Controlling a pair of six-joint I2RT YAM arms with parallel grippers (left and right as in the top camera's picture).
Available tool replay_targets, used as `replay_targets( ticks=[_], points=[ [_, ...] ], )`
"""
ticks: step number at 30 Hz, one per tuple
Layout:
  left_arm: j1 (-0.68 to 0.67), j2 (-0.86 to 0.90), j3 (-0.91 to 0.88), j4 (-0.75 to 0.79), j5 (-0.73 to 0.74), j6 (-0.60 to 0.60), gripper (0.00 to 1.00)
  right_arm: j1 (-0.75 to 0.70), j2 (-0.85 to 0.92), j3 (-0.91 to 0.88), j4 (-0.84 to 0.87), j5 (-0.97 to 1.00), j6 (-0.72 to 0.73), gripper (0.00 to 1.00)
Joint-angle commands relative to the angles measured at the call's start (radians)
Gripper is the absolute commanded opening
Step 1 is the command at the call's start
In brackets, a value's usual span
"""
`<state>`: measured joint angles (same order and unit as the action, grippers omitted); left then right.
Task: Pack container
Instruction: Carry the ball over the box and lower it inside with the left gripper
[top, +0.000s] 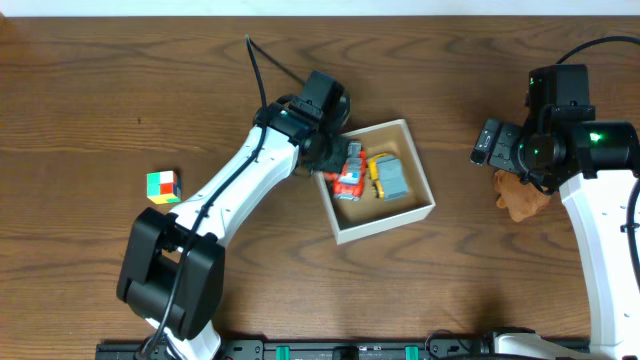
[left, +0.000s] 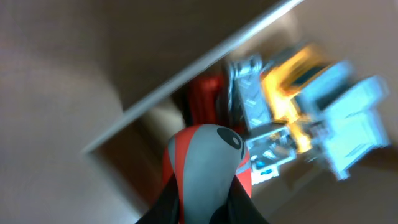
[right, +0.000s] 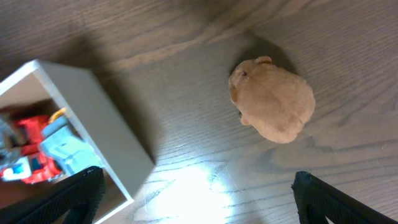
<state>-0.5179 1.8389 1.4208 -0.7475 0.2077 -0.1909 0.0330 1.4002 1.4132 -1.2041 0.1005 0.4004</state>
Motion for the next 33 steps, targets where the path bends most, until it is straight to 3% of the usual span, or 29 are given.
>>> replay_targets(
  ticks=[1, 7, 16, 21, 23, 24, 28, 33],
  points=[
    [0.014, 0.043, -0.029, -0.066, -0.105, -0.129, 0.06, -0.008, -0.002, -0.003, 0.0, -0.004, -0.016, 0.99],
    [0.012, 0.043, -0.029, -0.031, -0.105, -0.108, 0.06, -0.008, -0.002, -0.003, 0.002, -0.004, -0.016, 0.99],
    [0.026, 0.043, -0.029, 0.001, -0.115, 0.119, 0.06, -0.008, -0.002, -0.003, -0.002, -0.008, -0.016, 0.99],
    [0.062, 0.043, -0.029, -0.032, -0.15, 0.125, 0.07, -0.008, -0.002, -0.003, -0.002, -0.023, -0.016, 0.99],
    [0.076, 0.043, -0.029, -0.058, -0.15, 0.125, 0.28, -0.008, -0.002, -0.003, 0.0, -0.023, -0.016, 0.99],
    [0.082, 0.043, -0.029, -0.075, -0.15, 0.129, 0.34, -0.008, -0.002, -0.003, 0.0, -0.023, -0.016, 0.99],
    [0.093, 0.043, -0.029, -0.12, -0.163, 0.173, 0.41, -0.008, -0.002, -0.003, 0.003, -0.023, -0.016, 0.99],
    [0.096, 0.043, -0.029, -0.118, -0.225, 0.192, 0.42, -0.008, -0.002, -0.003, 0.003, -0.023, -0.016, 0.99]
  ],
)
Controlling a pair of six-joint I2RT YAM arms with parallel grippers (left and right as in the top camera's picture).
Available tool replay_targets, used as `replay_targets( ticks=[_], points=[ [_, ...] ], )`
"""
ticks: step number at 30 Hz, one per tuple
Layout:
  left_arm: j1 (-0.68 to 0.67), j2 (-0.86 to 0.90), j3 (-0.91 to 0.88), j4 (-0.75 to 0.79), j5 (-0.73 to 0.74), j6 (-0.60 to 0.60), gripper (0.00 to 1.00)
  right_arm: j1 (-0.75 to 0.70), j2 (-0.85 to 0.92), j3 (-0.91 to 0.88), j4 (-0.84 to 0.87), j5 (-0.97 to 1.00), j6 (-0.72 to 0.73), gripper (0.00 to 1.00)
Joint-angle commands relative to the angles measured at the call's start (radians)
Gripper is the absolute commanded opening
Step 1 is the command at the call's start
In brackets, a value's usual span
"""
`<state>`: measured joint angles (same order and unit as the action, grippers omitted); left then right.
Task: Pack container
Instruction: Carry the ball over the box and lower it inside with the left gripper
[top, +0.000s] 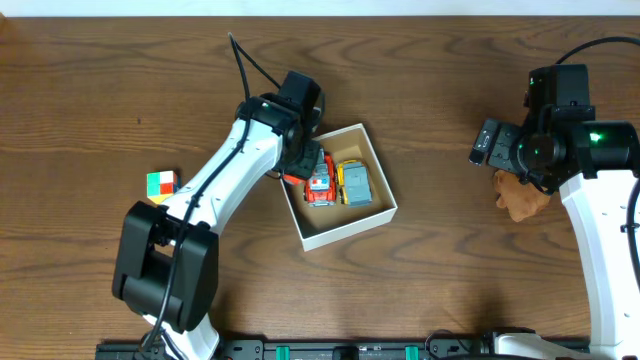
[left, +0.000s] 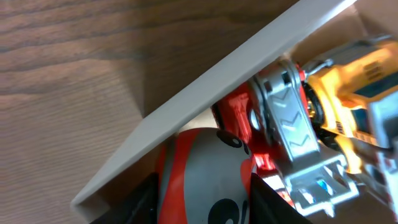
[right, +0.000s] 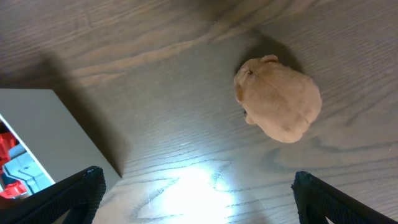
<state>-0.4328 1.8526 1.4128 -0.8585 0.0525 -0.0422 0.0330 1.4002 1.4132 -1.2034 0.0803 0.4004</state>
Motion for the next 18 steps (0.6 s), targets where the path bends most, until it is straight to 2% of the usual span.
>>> replay_targets(
  ticks=[1, 7, 15, 18],
  points=[
    [0.011, 0.03, -0.021, 0.0, -0.071, 0.051, 0.42, -0.008, -0.002, -0.003, 0.002, -0.003, -0.016, 0.99],
    [0.011, 0.03, -0.021, 0.045, -0.074, 0.053, 0.42, -0.008, -0.002, -0.003, 0.002, -0.003, -0.016, 0.99],
    [0.011, 0.012, -0.02, 0.021, -0.072, 0.045, 0.7, -0.008, -0.002, -0.003, 0.003, -0.003, -0.016, 0.99],
    [0.011, -0.027, -0.02, 0.012, -0.072, 0.045, 0.75, -0.008, -0.002, -0.003, 0.003, -0.003, -0.016, 0.99]
  ],
)
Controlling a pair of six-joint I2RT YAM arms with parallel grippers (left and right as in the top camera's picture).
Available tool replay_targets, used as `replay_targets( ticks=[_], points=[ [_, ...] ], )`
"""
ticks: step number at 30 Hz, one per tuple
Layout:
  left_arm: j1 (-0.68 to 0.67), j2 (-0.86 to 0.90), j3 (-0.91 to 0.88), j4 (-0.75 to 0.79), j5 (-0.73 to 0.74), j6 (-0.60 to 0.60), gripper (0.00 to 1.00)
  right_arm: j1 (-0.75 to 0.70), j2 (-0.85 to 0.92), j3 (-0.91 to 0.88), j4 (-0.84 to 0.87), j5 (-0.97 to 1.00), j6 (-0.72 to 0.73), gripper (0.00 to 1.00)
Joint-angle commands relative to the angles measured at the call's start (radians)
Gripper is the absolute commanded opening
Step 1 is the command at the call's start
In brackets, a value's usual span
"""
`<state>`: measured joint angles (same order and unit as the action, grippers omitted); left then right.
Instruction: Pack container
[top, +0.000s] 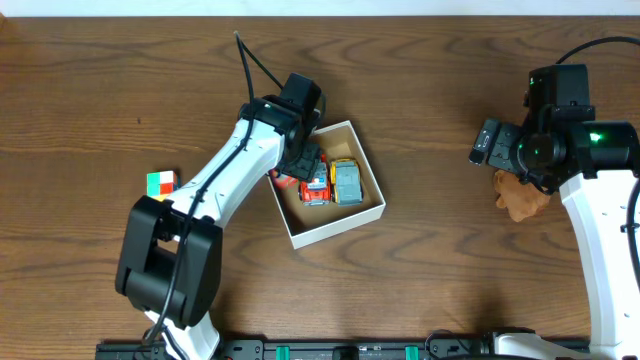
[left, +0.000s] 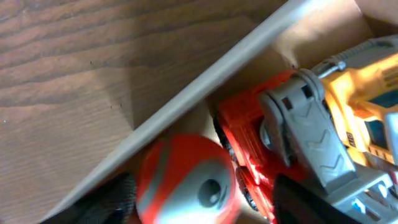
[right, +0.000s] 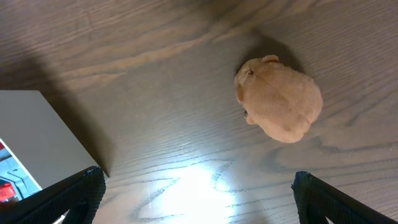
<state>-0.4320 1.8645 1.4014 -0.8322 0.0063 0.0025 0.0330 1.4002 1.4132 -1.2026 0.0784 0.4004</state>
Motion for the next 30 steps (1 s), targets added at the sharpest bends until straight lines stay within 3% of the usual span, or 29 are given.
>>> replay_targets(
  ticks=[1, 14, 17, 19, 21, 22, 23, 26, 28, 29, 30],
  points=[
    [0.01, -0.055, -0.008, -0.016, -0.026, 0.001, 0.76, -0.008, -0.002, -0.003, 0.002, -0.001, -0.016, 0.99],
    [0.013, -0.341, -0.008, -0.104, -0.027, -0.042, 0.77, -0.008, -0.002, -0.003, 0.002, -0.001, -0.016, 0.99],
    [0.038, -0.357, -0.009, -0.16, -0.108, -0.218, 0.77, -0.008, -0.002, -0.003, 0.007, -0.003, -0.033, 0.98],
    [0.065, -0.354, -0.01, -0.205, -0.172, -0.352, 0.76, -0.008, -0.002, -0.003, 0.01, -0.013, -0.061, 0.92],
    [0.097, -0.349, -0.018, -0.227, -0.179, -0.434, 0.73, -0.007, -0.002, -0.003, 0.01, -0.029, -0.091, 0.77],
    [0.112, -0.347, -0.024, -0.233, -0.179, -0.463, 0.69, -0.007, -0.002, -0.003, 0.014, -0.053, -0.12, 0.61],
    [0.129, -0.346, -0.032, -0.237, -0.179, -0.49, 0.6, -0.006, -0.001, -0.003, 0.018, -0.084, -0.155, 0.49],
    [0.173, -0.341, -0.056, -0.237, -0.179, -0.529, 0.19, -0.002, -0.001, -0.003, 0.025, -0.176, -0.227, 0.19],
    [0.2, -0.33, -0.063, -0.237, -0.179, -0.536, 0.07, 0.006, -0.001, -0.003, 0.025, -0.18, -0.23, 0.08],
    [0.21, -0.319, -0.063, -0.237, -0.179, -0.535, 0.06, 0.011, 0.0, -0.003, 0.026, -0.18, -0.23, 0.01],
    [0.217, -0.309, -0.063, -0.236, -0.179, -0.535, 0.06, 0.017, 0.001, -0.003, 0.028, -0.18, -0.231, 0.01]
  ],
)
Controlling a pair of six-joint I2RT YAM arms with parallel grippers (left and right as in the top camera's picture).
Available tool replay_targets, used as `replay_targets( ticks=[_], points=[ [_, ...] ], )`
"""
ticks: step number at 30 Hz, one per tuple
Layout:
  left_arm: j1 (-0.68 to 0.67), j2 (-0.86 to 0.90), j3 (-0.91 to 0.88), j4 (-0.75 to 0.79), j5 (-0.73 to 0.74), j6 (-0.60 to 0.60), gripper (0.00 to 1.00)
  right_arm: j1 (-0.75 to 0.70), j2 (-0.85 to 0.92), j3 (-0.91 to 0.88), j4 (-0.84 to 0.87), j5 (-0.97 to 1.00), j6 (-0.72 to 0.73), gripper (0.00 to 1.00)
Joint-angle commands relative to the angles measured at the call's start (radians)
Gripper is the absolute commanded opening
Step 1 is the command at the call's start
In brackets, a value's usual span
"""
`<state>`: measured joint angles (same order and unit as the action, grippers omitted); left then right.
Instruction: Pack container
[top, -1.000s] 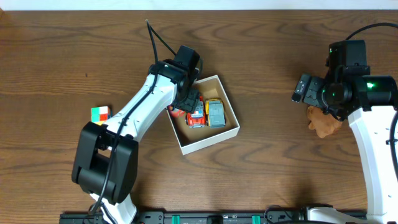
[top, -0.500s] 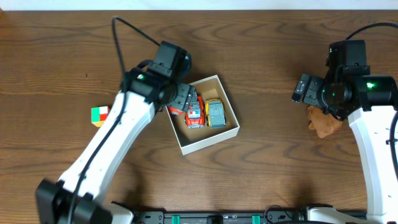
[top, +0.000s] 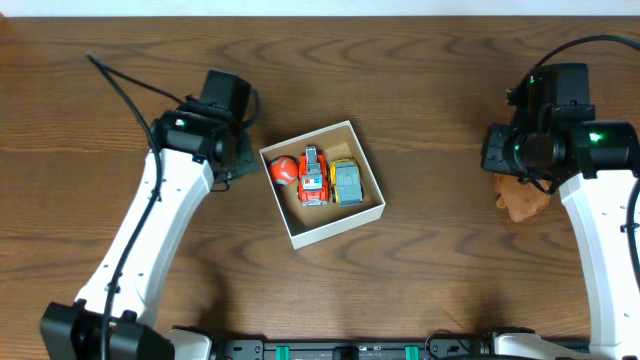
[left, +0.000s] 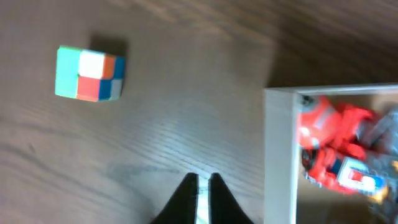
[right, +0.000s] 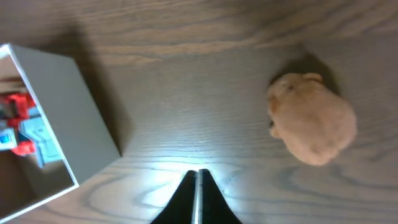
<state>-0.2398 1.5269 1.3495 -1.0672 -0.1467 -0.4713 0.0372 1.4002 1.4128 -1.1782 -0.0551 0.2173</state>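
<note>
The white box sits mid-table holding a red ball, a red truck and a yellow-grey car. My left gripper hovers left of the box over bare wood, shut and empty. The left wrist view shows a coloured cube further left and the box wall to the right. My right gripper is shut and empty, over the table between the box and a brown plush toy. The plush lies at the right.
The left arm covers the cube in the overhead view. Cables trail from both arms at the back. A black rail runs along the front edge. Open wood lies between the box and the plush.
My left gripper was open round the red ball in the box's left corner. Now it is outside the box to the left and shut, with the ball left inside. My right gripper has shut.
My left gripper held the red ball at the box's left corner, with the box further right. The box then stood further left, gripper still on the ball inside. Then the gripper was open round the ball. Now the ball lies in the box and both grippers are shut.
</note>
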Motion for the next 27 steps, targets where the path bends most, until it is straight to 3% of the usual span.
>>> replay_targets(
  ticks=[1, 7, 15, 27],
  points=[
    [0.03, 0.042, -0.011, 0.003, -0.026, -0.06, 0.06, 0.019, 0.005, -0.003, 0.005, -0.047, -0.051, 0.01],
    [0.033, 0.147, -0.011, 0.058, -0.015, 0.006, 0.06, 0.093, 0.072, -0.003, 0.008, -0.048, -0.058, 0.01],
    [0.033, 0.264, -0.011, 0.157, 0.118, 0.121, 0.06, 0.189, 0.222, -0.003, 0.022, -0.058, -0.058, 0.01],
    [0.03, 0.274, -0.011, 0.244, 0.215, 0.169, 0.06, 0.282, 0.414, -0.003, 0.034, -0.168, -0.07, 0.01]
  ],
)
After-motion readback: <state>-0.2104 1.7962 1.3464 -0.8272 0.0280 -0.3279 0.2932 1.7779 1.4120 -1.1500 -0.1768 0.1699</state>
